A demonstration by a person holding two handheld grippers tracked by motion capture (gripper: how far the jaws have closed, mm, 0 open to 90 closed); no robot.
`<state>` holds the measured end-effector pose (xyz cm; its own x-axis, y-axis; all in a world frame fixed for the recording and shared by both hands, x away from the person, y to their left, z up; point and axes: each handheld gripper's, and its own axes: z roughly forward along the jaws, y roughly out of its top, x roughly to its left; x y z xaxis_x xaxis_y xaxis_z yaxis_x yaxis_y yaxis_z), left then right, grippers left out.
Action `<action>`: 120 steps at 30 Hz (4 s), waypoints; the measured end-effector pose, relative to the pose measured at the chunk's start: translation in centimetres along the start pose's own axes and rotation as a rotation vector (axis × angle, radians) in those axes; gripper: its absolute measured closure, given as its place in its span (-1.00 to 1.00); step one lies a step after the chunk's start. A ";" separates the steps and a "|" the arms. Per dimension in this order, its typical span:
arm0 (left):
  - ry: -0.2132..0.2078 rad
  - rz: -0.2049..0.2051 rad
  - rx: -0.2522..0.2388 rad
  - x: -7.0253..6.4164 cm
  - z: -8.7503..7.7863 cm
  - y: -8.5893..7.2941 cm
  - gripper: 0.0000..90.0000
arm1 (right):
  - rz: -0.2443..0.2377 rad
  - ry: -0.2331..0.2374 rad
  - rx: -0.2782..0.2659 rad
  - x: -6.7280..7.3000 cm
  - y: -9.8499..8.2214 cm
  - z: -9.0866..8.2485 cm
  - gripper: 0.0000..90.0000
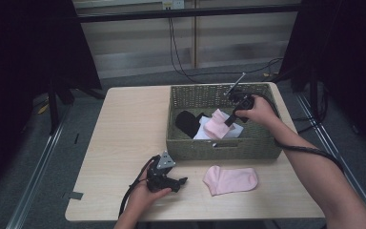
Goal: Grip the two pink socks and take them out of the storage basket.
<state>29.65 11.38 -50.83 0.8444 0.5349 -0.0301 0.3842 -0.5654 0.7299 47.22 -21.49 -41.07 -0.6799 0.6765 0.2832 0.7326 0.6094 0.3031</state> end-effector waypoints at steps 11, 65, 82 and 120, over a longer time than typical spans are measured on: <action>-0.001 0.000 -0.002 0.0 0.0 0.0 -0.61 | -0.040 0.016 0.026 2.2 -0.3 -4.1 0.94; 0.000 0.000 -0.001 0.0 0.0 0.0 -0.61 | -0.263 0.107 -0.039 10.7 -3.6 -15.1 0.94; 0.000 0.000 -0.001 0.0 0.0 0.0 -0.61 | -0.334 0.151 -0.004 13.2 -5.2 -13.0 0.93; 0.001 0.008 0.004 0.0 0.0 0.0 -0.61 | -0.355 0.082 -0.053 11.4 -12.1 -4.0 -0.11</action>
<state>29.67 11.42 -50.83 0.8470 0.5311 -0.0236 0.3789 -0.5720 0.7275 30.47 -22.86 -37.88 -0.8935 0.3897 0.2231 0.4490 0.7765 0.4421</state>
